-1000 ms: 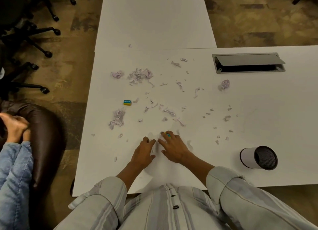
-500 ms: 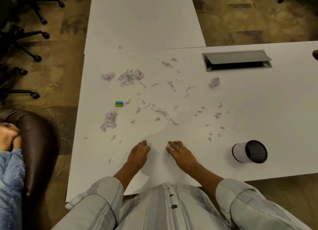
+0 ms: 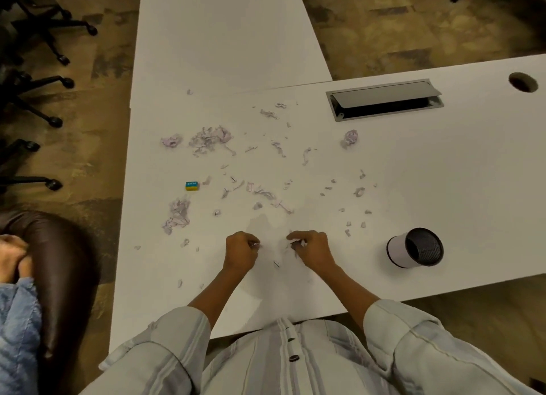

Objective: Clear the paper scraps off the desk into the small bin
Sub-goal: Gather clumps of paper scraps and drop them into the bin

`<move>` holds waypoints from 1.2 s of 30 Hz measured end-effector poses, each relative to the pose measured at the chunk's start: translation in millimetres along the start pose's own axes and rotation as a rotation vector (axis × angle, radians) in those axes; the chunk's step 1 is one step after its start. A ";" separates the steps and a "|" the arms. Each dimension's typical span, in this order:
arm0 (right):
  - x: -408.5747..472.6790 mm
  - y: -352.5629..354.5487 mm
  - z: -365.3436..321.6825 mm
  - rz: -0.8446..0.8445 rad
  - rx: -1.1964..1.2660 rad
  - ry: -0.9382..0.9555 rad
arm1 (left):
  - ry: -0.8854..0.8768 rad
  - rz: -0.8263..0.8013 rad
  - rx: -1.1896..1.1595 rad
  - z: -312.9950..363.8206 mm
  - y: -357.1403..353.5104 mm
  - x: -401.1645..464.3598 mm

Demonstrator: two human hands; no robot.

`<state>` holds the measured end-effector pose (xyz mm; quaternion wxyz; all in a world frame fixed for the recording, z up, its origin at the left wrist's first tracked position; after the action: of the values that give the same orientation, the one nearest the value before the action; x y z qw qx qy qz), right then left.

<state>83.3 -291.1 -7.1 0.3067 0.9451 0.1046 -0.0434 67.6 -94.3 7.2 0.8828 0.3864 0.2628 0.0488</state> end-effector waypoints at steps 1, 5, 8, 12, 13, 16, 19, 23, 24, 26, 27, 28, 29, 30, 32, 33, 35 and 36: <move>-2.0 9.0 -0.5 0.062 0.068 -0.031 | -0.026 -0.006 0.003 9.3 -1.8 -0.2; -11.7 52.4 5.9 0.204 0.291 -0.172 | -0.129 -0.045 0.006 51.9 -15.1 -6.2; -21.0 95.3 15.0 0.306 0.329 -0.209 | -0.212 -0.092 -0.036 91.4 -29.8 -14.4; -38.5 156.2 31.2 0.470 0.316 -0.233 | -0.319 -0.196 -0.066 152.2 -57.8 -31.7; -43.3 169.5 36.4 0.504 0.275 -0.243 | -0.349 -0.223 -0.070 167.2 -66.1 -36.5; -56.7 200.8 53.1 0.560 0.176 -0.292 | -0.402 -0.298 -0.084 207.8 -90.7 -51.5; -68.0 219.5 68.1 0.574 0.109 -0.332 | -0.415 -0.369 -0.097 239.1 -115.2 -65.4; -78.1 229.2 83.4 0.527 -0.007 -0.362 | -0.402 -0.456 -0.076 262.3 -146.1 -79.6; -79.4 230.6 86.0 0.514 -0.029 -0.371 | -0.398 -0.479 -0.064 265.7 -152.0 -82.4; -80.7 234.2 90.1 0.489 -0.051 -0.398 | -0.391 -0.516 -0.027 270.8 -160.7 -86.5; -80.6 236.3 91.2 0.479 -0.051 -0.416 | -0.383 -0.533 -0.008 272.4 -163.3 -87.7; -80.9 238.4 92.0 0.471 -0.046 -0.434 | -0.376 -0.549 0.009 273.3 -164.9 -88.0; -80.8 240.4 92.7 0.468 -0.035 -0.447 | -0.374 -0.566 0.023 273.8 -166.0 -87.8; -81.2 242.4 93.0 0.468 -0.020 -0.457 | -0.375 -0.584 0.035 273.9 -166.1 -86.8; -81.8 245.8 91.8 0.477 0.002 -0.465 | -0.381 -0.617 0.056 273.5 -163.6 -83.8; -82.2 247.0 91.0 0.480 0.006 -0.464 | -0.381 -0.629 0.061 272.9 -161.7 -81.5; -83.1 248.0 89.3 0.483 0.003 -0.454 | -0.359 -0.656 0.040 269.8 -156.7 -76.3; -83.4 247.9 88.4 0.479 -0.013 -0.446 | -0.339 -0.665 0.022 267.1 -153.4 -73.6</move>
<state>56.1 -553.3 75.1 0.3296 0.9081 -0.1899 -0.1752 120.7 -397.8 80.5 0.8772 0.2921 0.2243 -0.3080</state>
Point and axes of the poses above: each hand's wrist, its own x-axis towards the middle knuckle, its own y-axis out of the back of the hand, z = x × y, the point moved 1 cm from there along x, towards the middle knuckle, and after that the axes turned 9 degrees about y, right-handed, at the moved point
